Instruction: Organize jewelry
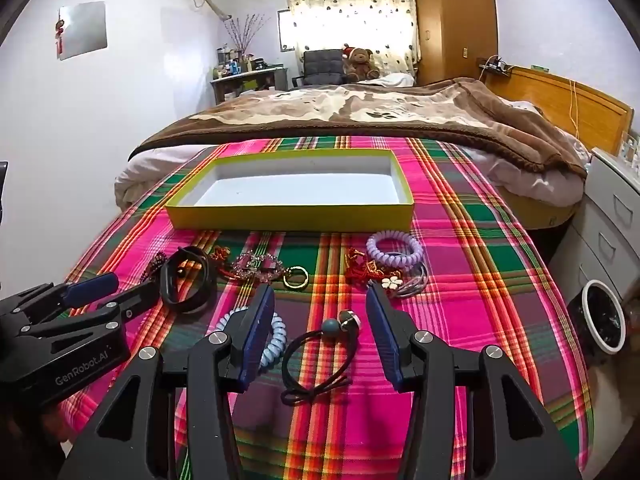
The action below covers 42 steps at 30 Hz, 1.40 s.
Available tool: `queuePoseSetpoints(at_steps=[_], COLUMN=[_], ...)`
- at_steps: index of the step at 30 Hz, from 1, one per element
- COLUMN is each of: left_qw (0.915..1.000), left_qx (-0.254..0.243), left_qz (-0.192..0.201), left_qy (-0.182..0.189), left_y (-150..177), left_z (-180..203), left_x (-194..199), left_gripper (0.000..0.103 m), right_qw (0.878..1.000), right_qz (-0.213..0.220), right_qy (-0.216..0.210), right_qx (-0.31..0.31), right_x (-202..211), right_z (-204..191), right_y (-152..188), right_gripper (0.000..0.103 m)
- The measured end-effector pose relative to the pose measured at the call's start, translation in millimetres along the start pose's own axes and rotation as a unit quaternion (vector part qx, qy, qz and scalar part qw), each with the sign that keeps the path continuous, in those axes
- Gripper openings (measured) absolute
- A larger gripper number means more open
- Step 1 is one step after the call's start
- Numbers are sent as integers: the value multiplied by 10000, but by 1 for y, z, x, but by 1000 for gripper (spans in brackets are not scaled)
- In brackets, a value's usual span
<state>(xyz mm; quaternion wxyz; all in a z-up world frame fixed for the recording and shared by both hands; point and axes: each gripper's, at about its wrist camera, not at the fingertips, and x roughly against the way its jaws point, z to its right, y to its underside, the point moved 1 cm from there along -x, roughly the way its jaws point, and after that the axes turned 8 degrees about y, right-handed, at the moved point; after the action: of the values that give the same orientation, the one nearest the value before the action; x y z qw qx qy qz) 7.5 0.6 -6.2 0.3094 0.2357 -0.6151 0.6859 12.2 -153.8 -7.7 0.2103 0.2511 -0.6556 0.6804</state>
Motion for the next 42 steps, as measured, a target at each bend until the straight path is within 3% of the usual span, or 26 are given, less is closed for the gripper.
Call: queuePoseSetpoints(at_steps=[42], left_qw=[9999], left_qx=[42], left_qz=[76], left_qy=[-59], left_y=[-1], left_z=[-3], left_x=[8], left_gripper=[54], right_qw=[10000], right_qz=[9], right_qy=[56], right_qx=[47], right_x=[6], right_z=[-2], right_y=[-1], right_gripper=[49])
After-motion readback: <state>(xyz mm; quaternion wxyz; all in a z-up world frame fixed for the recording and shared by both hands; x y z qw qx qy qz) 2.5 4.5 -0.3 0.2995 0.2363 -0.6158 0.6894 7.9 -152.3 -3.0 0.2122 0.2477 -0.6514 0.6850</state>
